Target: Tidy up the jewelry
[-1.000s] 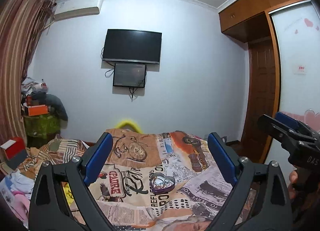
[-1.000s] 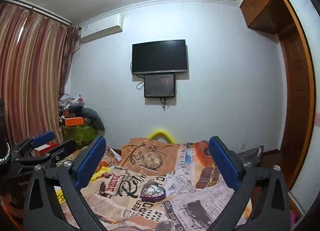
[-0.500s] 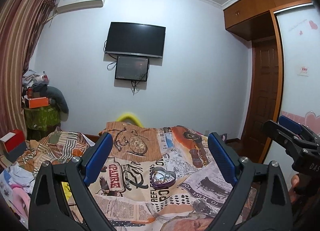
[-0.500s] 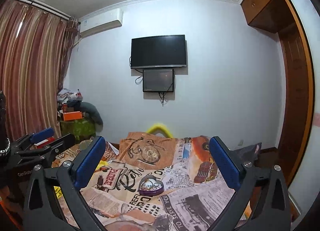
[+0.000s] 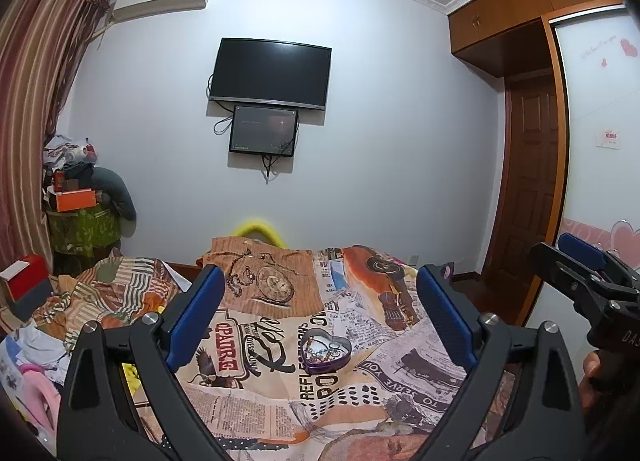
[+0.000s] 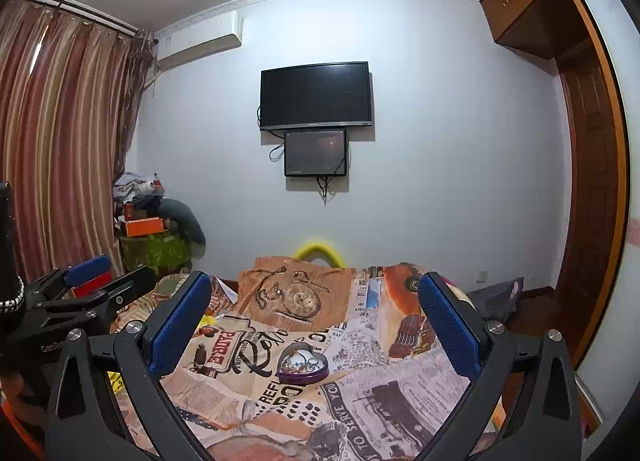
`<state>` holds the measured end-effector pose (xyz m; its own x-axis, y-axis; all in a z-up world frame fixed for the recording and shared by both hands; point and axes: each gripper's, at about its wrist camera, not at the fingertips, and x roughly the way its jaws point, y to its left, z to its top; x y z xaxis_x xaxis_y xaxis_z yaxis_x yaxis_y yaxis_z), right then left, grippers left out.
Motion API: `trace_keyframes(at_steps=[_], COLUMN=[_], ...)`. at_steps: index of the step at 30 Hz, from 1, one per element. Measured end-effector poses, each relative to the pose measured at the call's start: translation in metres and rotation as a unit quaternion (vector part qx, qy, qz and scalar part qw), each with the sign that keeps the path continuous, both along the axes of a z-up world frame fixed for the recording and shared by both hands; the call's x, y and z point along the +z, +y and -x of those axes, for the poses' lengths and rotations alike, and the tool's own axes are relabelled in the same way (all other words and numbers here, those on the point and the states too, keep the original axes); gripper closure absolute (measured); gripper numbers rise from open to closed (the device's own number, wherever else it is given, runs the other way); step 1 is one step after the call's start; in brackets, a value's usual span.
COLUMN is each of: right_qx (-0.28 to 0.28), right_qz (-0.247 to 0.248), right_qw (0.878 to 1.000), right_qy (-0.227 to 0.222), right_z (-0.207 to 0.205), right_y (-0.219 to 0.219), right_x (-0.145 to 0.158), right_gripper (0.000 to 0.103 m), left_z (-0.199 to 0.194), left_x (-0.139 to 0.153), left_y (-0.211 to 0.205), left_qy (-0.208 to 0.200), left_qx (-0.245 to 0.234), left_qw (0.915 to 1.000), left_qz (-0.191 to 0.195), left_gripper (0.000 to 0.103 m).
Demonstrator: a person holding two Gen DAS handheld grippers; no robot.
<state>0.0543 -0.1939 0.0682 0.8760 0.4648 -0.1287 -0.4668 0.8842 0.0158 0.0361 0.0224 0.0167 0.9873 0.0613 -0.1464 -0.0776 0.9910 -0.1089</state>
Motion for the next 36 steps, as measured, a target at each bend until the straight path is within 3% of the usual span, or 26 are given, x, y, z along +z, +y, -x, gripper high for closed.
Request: trace_keyframes(at_steps=[36], right_qx=[0.005], right_qz=[0.002], right_qw=[1.000], right_qy=[0.012], right_z=[-0.0025], right_y=[-0.0029], right_x=[0.0007], right_gripper=[0.001], left_z=[0.0001], left_x=[0.0025], left_y=[-0.0027], left_qy=[0.003], left_qx=[-0.010], left_qw=[0.9999], left_qz=[-0.004], left_gripper=[0.003])
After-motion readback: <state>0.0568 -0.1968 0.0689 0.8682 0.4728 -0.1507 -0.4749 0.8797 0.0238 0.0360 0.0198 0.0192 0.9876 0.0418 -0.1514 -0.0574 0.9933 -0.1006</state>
